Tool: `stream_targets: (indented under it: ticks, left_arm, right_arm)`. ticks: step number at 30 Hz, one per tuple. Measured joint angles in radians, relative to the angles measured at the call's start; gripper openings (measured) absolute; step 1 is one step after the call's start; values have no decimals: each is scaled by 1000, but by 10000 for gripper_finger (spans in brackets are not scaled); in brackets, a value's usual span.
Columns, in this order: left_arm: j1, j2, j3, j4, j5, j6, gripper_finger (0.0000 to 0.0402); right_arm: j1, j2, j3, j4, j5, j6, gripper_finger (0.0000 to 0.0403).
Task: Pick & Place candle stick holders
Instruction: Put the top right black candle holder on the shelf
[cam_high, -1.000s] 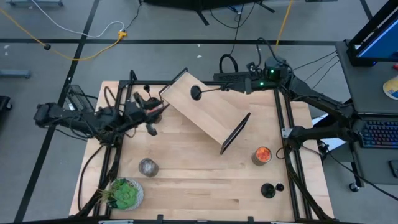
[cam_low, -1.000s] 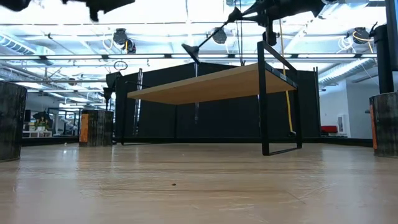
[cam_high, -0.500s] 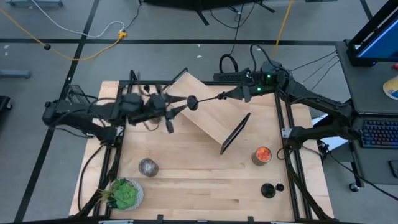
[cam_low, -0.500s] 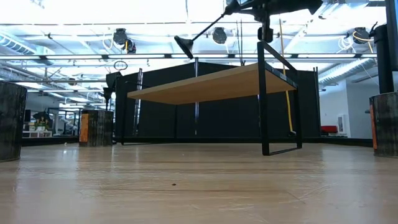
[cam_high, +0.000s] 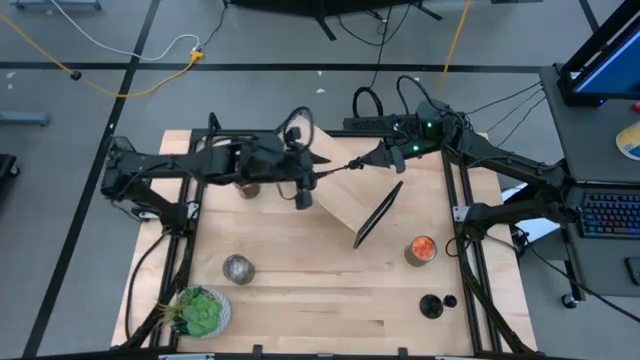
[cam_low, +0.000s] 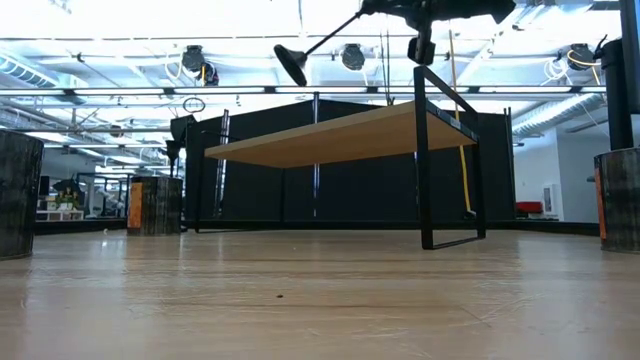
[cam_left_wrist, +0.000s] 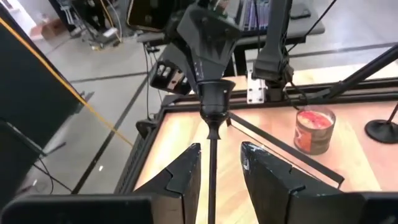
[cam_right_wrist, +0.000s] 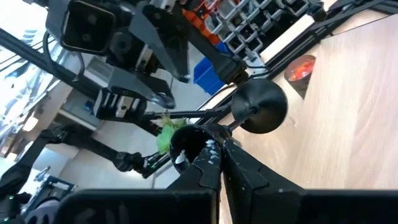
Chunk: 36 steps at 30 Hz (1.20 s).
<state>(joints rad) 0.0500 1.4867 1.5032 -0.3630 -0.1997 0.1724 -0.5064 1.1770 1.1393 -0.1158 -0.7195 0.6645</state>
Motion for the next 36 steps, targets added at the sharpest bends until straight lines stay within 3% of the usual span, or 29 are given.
stream_targets:
  ticks: [14, 36]
  left_arm:
    - [12, 138, 123, -65, 73, -63, 234]
    - [63, 214, 126, -51, 189, -108, 239]
  right_arm:
    - [5, 15, 0, -10, -45, -49, 0]
    - [56, 71, 0, 37, -67, -45, 0]
